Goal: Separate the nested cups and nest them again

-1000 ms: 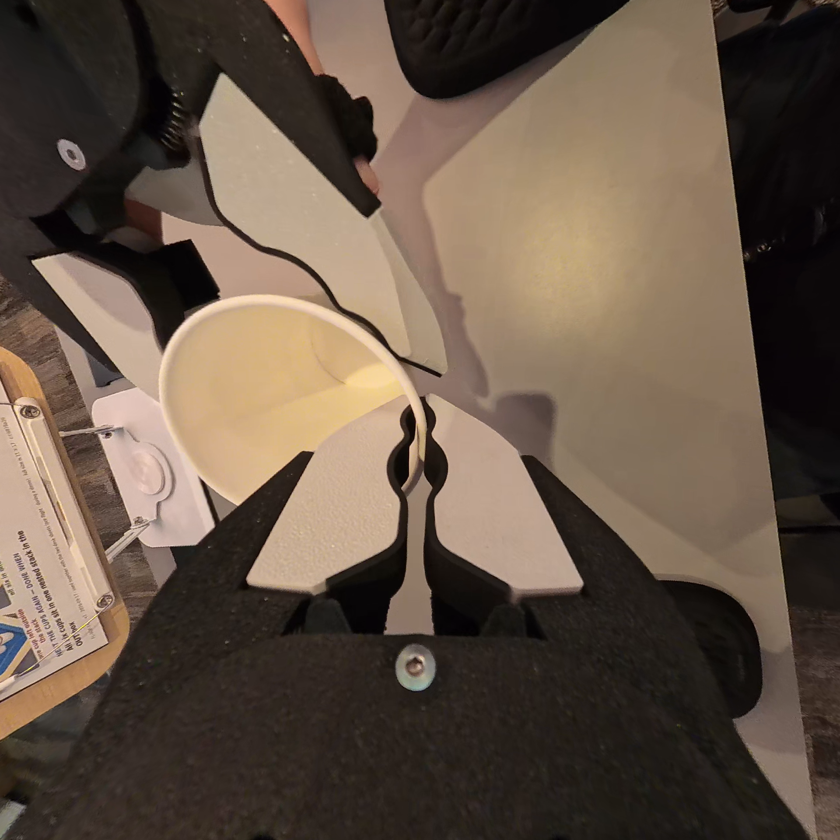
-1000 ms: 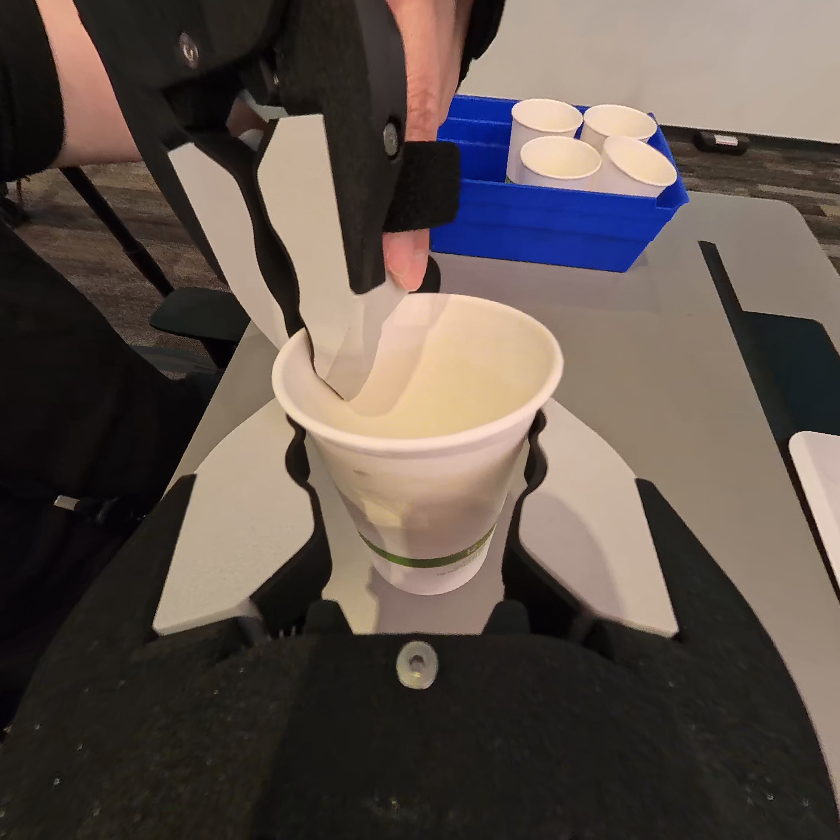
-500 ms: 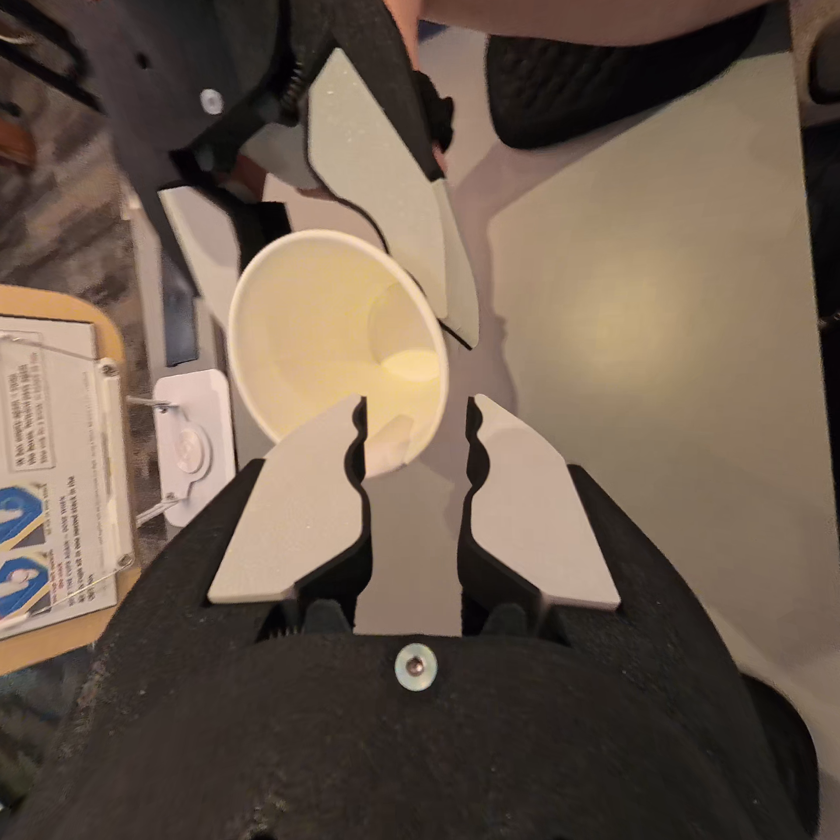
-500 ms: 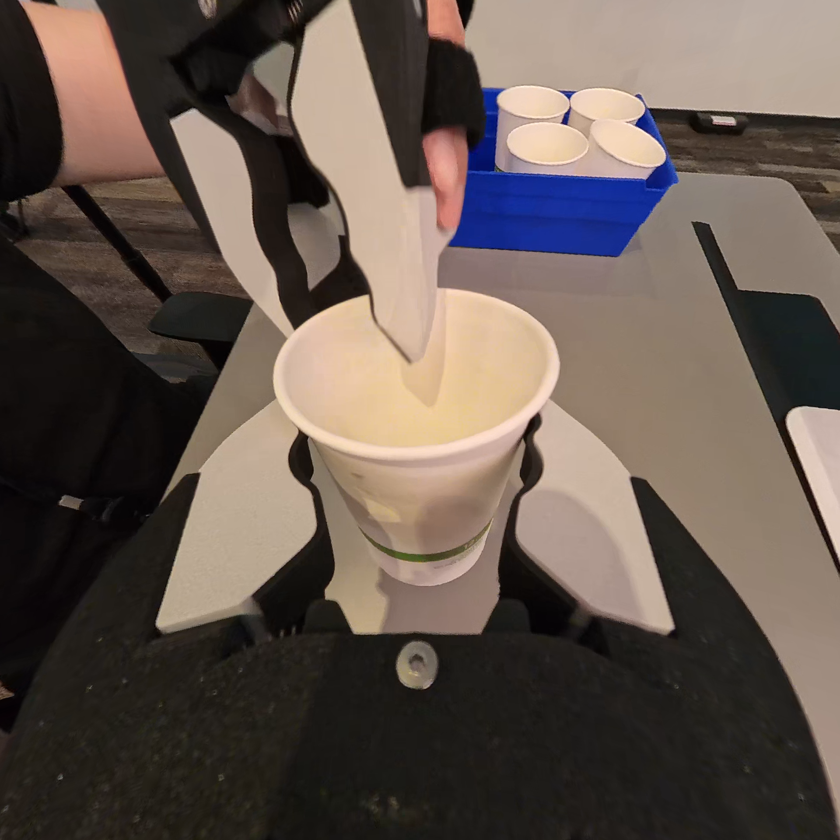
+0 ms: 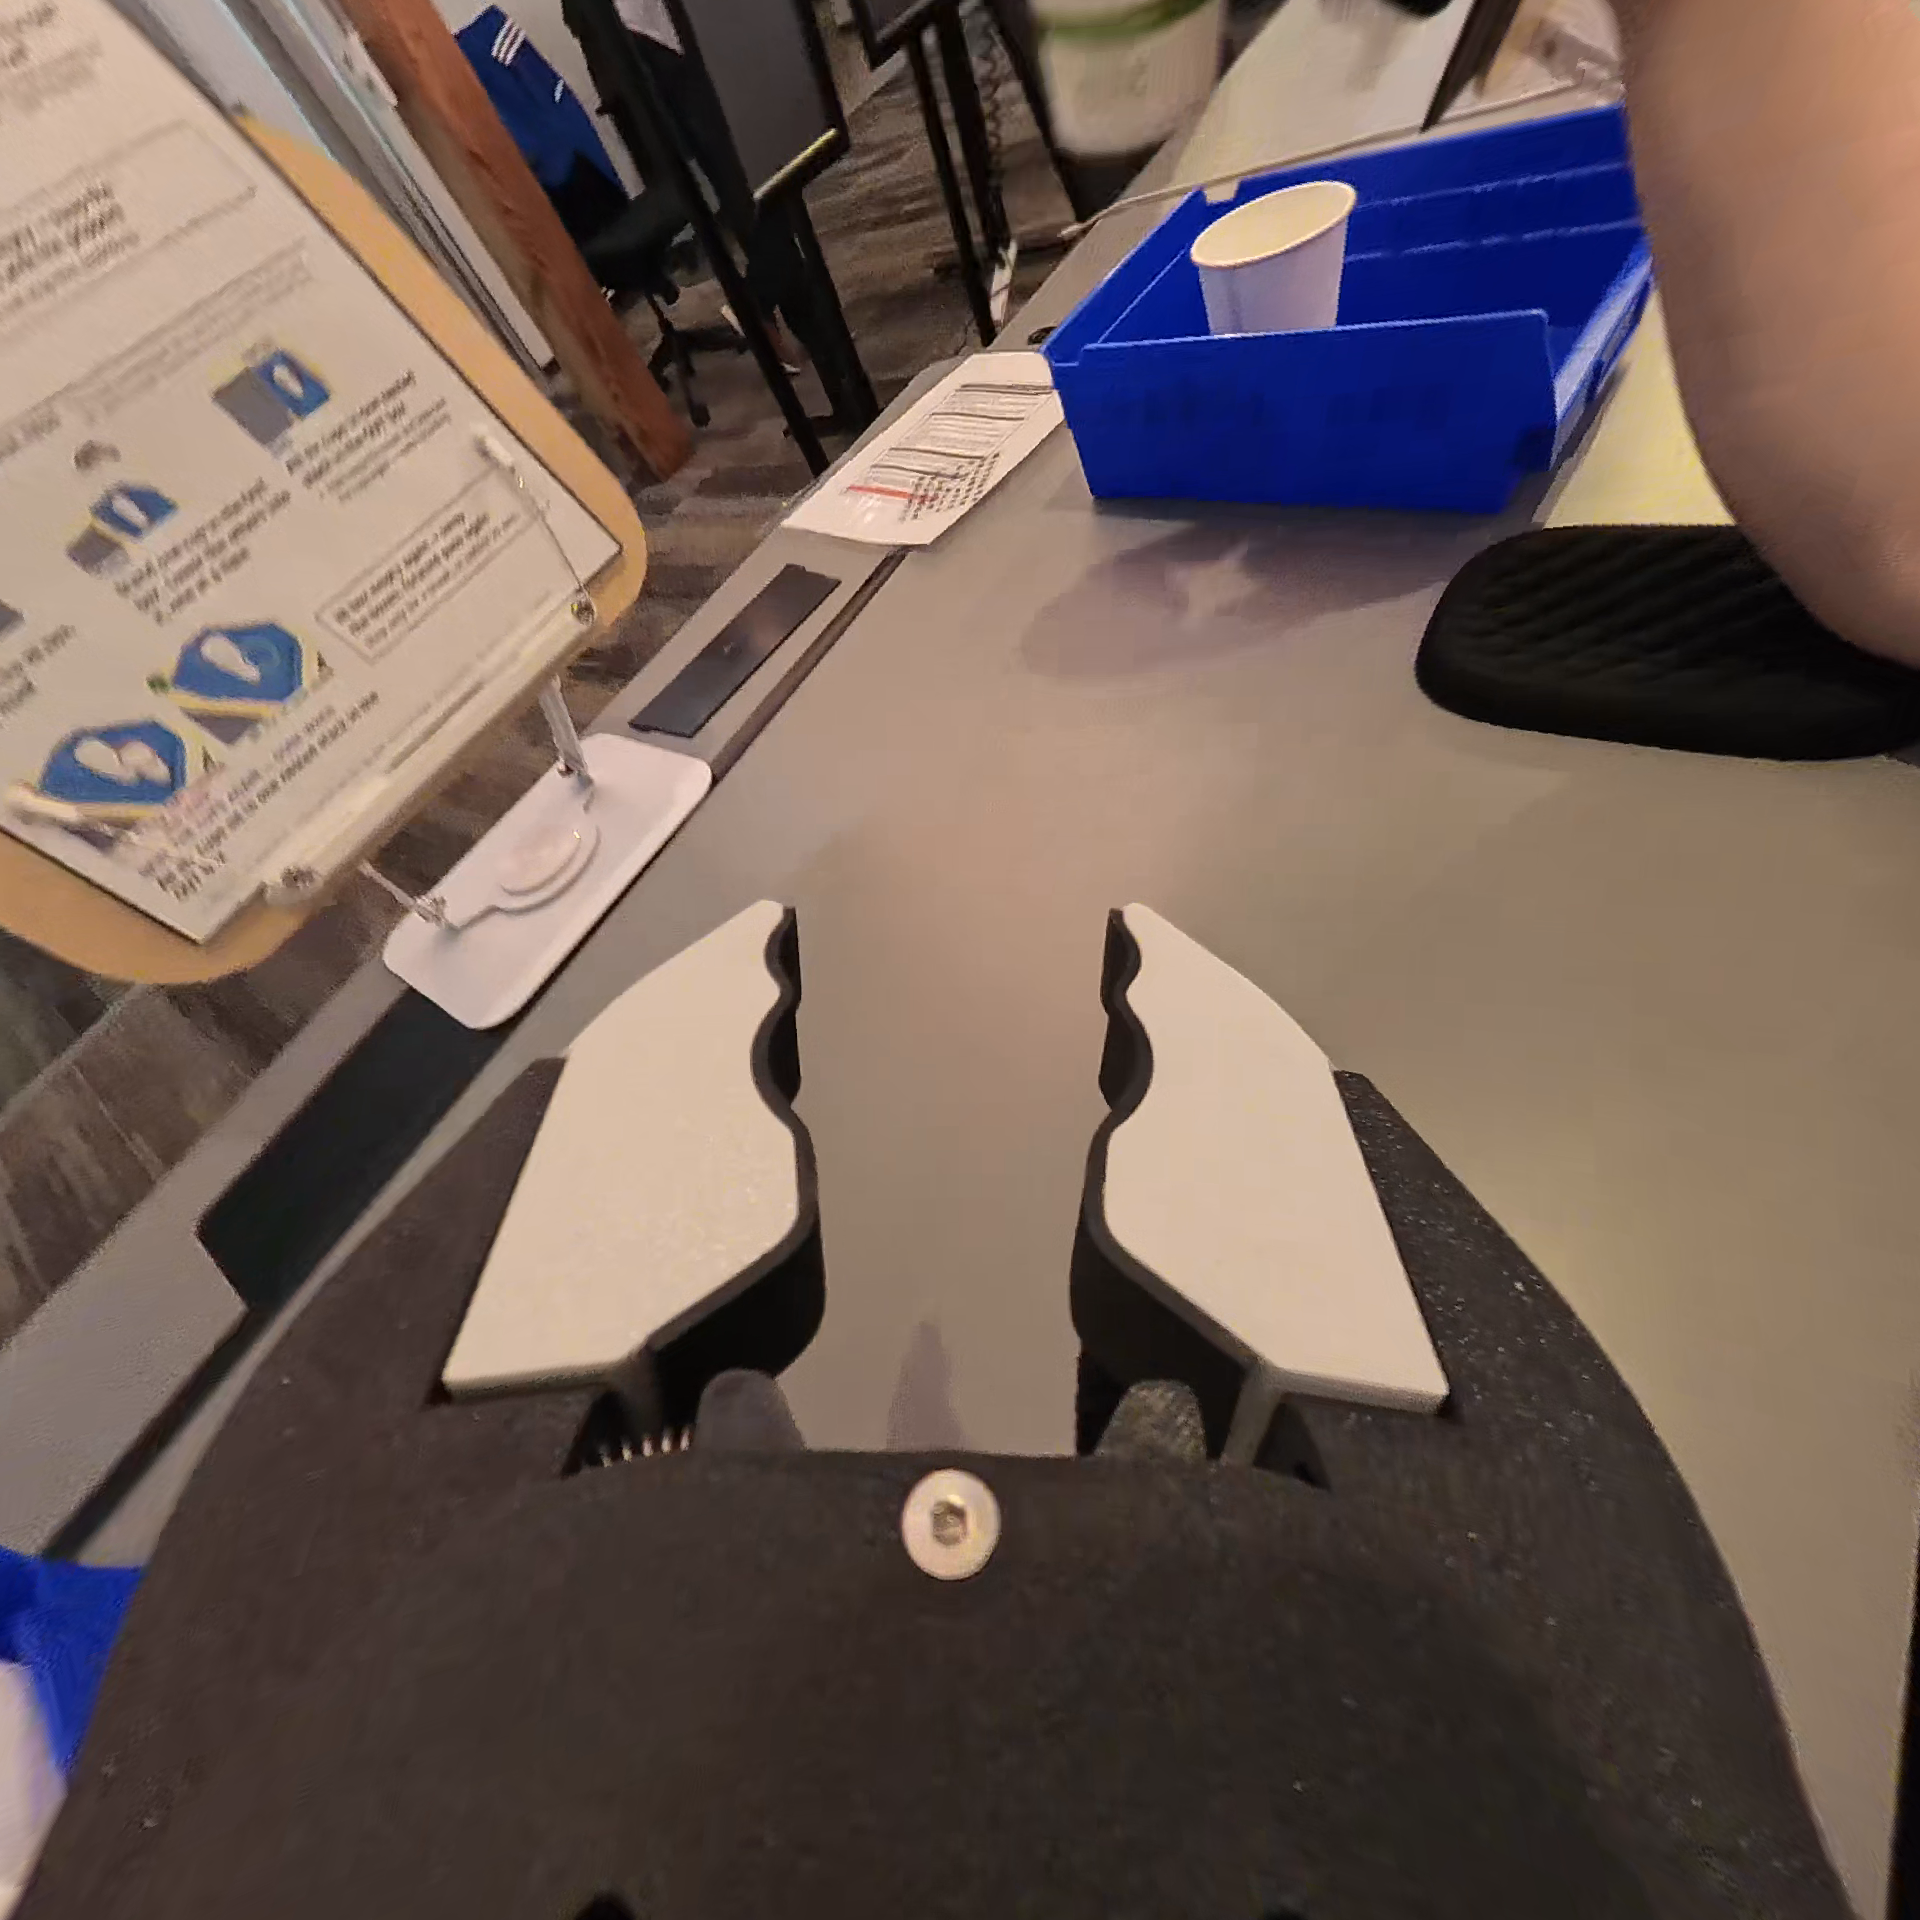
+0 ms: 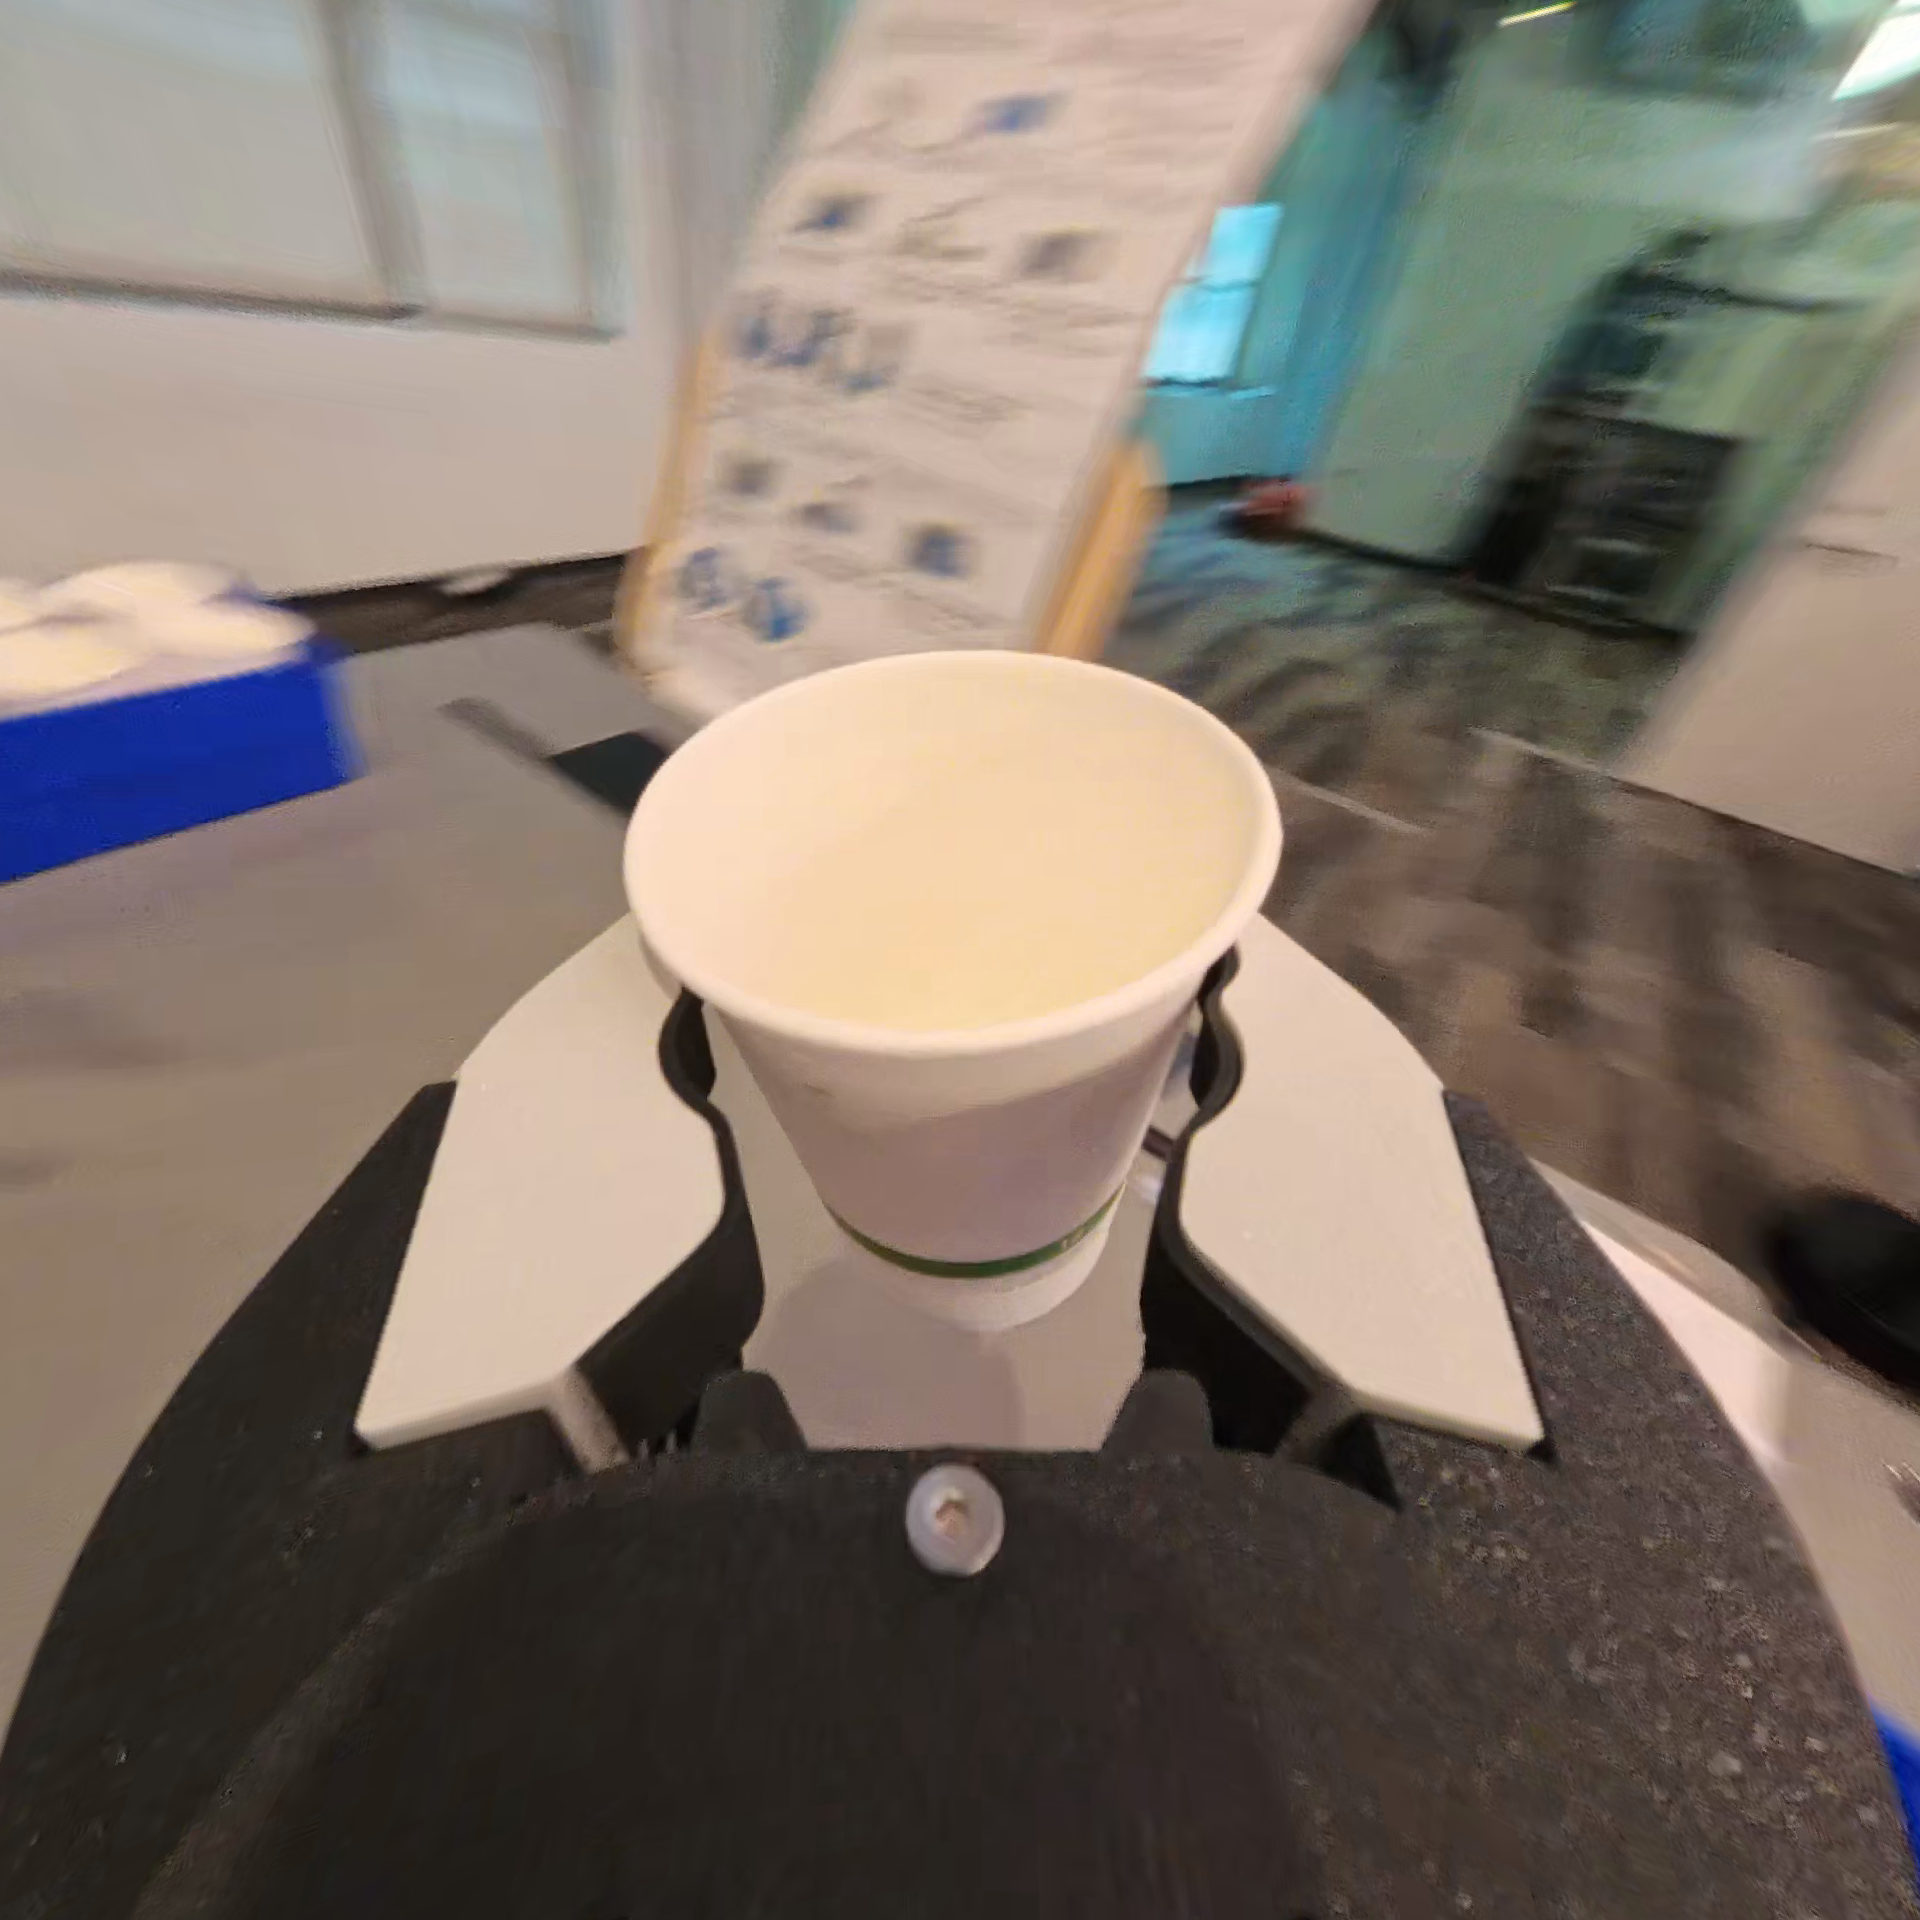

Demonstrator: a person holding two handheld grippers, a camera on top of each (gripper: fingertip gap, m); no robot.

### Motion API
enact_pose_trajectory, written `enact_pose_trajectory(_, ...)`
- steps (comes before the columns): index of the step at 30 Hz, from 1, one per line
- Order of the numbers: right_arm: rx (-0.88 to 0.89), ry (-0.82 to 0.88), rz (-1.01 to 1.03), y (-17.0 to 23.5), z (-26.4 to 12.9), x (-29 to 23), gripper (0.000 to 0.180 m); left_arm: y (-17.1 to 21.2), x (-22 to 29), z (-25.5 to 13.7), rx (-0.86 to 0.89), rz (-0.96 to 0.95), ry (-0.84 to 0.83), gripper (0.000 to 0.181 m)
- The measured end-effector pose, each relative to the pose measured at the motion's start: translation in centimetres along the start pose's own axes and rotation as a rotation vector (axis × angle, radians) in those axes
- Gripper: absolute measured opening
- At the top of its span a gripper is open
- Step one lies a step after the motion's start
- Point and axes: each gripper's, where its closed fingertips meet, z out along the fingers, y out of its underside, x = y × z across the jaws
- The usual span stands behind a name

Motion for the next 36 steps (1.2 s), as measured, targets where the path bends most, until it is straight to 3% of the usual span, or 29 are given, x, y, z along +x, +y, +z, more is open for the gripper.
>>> enact_pose_trajectory(4, 0.036, 0.268, 0.176, 3.9, -6.3, 9.2, 0.09, 1.4, 0.0, -0.1, 0.023, -0.09, 0.015, 0.054)
enact_pose_trajectory(9, 0.033, 0.386, 0.298, 8.9, -8.7, 13.9, 0.09, 1.4, -0.1, 0.1, 0.055, -0.145, 0.028, 0.052)
enact_pose_trajectory(14, 0.064, 0.403, 0.349, 11.2, -8.2, 15.4, 0.09, 1.7, 0.1, 0.6, 0.047, -0.143, 0.041, 0.051)
enact_pose_trajectory(23, -0.09, 0.449, 0.326, 16.0, -6.9, 16.4, 0.091, 1.7, 0.7, 1.1, 0.041, -0.136, 0.06, 0.05)
enact_pose_trajectory(36, -0.264, 0.375, 0.373, 20.0, -7.3, 15.3, 0.093, 1.8, 0.9, 0.8, 0.034, -0.129, 0.069, 0.05)
